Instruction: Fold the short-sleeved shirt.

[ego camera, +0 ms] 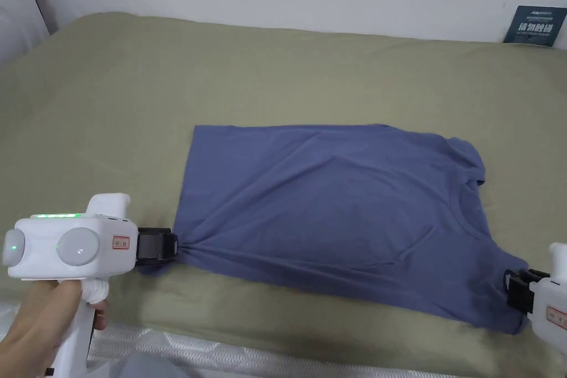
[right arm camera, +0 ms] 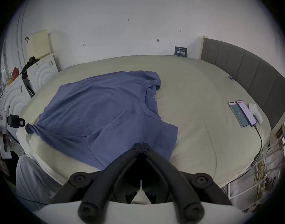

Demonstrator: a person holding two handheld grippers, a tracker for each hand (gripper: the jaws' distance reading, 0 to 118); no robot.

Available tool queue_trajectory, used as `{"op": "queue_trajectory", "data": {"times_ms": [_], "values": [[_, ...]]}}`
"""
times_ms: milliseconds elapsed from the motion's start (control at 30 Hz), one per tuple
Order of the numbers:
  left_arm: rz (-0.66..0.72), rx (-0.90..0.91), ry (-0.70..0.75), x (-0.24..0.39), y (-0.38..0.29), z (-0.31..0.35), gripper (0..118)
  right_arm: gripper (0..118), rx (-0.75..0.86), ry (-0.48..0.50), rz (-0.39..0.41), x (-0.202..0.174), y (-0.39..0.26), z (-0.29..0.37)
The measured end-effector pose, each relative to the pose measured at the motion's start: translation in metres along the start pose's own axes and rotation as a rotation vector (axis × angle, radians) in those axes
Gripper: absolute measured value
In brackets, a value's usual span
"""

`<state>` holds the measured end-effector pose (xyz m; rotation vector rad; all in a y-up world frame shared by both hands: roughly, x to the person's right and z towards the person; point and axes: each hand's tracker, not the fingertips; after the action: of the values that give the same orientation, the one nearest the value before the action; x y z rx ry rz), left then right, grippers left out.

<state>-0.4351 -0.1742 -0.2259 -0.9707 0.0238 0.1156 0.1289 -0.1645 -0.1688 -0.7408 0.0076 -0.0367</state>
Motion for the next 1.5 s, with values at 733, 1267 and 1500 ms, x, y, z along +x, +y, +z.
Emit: {"op": "queue_trajectory", "data": {"times_ms": [733, 1267, 1500], "values": [[-0.048, -0.005, 0.003, 0.001, -0.020, -0.017, 7, 3, -0.177, -0.029, 0.071, 0.007, -0.024, -0.037], [-0.092, 0.106, -0.003, 0.014, 0.061, -0.009, 7, 3, -0.028, -0.042, 0.058, 0.004, 0.102, -0.061], [-0.095, 0.092, 0.037, 0.027, 0.116, -0.053, 7, 3, -0.049, -0.080, 0.108, -0.004, 0.159, -0.135]]}}
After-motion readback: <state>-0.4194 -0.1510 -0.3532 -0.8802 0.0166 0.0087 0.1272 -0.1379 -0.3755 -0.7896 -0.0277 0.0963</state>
